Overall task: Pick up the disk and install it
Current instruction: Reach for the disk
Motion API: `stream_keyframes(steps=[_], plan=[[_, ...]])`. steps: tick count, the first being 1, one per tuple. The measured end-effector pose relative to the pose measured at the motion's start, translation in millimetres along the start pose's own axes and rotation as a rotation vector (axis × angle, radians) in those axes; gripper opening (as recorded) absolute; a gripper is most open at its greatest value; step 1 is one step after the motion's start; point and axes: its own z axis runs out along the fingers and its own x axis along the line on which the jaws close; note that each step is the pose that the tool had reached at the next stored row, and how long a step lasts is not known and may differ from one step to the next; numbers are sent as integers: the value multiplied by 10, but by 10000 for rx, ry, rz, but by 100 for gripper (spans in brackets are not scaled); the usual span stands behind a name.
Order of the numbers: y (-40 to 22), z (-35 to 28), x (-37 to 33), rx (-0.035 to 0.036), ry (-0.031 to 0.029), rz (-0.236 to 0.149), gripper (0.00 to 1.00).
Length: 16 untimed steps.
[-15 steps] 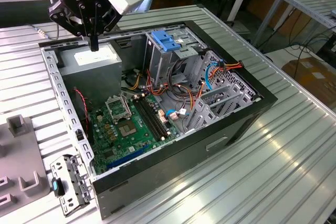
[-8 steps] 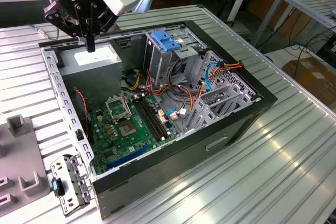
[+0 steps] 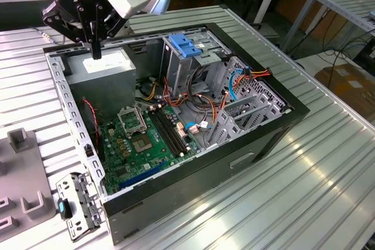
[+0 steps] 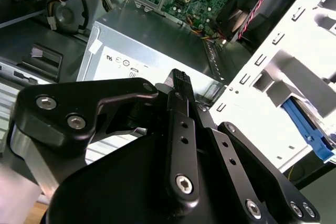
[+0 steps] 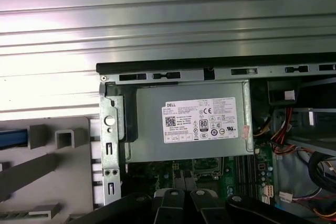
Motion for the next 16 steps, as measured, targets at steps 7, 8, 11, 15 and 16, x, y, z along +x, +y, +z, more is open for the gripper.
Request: stream_keyframes(steps=[7,8,11,15,16], plan=[[-5,1,70,0,0,0,11],[-7,0,85,0,0,0,11],[-9,1,115,0,0,0,11],[-12,2,153,-1,-1,0,11],[-13,1,162,0,0,0,11]])
